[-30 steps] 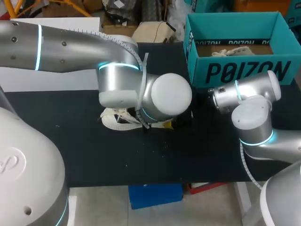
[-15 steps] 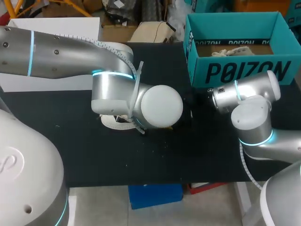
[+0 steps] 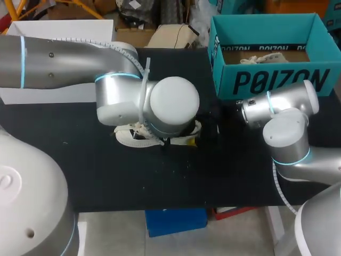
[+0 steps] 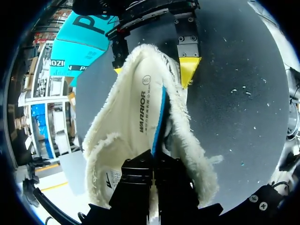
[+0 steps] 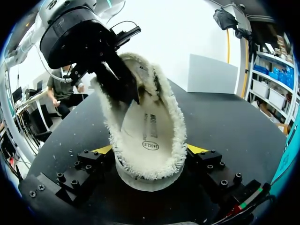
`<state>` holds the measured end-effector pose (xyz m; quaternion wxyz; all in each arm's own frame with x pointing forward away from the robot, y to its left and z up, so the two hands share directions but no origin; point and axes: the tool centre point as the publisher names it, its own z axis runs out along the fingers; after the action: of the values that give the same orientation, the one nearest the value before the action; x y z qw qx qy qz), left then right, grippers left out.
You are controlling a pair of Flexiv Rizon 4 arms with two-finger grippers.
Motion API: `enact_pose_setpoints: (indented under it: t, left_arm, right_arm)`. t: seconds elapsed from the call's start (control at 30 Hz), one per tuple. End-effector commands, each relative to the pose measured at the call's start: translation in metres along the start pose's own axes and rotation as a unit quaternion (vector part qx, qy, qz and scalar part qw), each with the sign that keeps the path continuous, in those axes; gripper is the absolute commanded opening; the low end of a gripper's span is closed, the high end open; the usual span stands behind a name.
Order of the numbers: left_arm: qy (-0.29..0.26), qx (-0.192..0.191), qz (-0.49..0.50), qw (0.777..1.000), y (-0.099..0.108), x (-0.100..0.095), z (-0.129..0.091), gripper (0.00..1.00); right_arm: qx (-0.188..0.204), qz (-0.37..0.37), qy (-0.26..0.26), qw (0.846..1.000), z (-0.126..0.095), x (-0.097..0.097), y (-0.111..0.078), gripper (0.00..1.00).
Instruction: Take the shoe out of the shoebox, open the shoe tongue, remove and reinsert the insole, then place the shoe into the shoebox
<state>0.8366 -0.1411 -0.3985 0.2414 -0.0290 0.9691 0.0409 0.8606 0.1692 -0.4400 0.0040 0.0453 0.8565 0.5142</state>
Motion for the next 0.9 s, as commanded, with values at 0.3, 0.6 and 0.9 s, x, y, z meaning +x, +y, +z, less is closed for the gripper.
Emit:
enact_pose_setpoints:
  t: [0.3, 0.6, 0.9]
  left_arm:
    - [0.014, 0.048, -0.009, 0.999, 0.012, -0.008, -0.028, 0.00]
    - [0.009, 0.063, 0.003, 0.998, -0.006, -0.014, -0.026, 0.13]
    - [-0.005, 0.098, 0.031, 0.995, -0.020, -0.020, -0.015, 0.42]
  right_arm:
    - [0.000, 0.001, 0.000, 1.000, 0.000, -0.002, -0.003, 0.00]
    - [0.000, 0.001, 0.000, 1.000, 0.000, -0.002, -0.003, 0.00]
    - [0.000, 0.001, 0.000, 1.000, 0.000, -0.002, -0.003, 0.00]
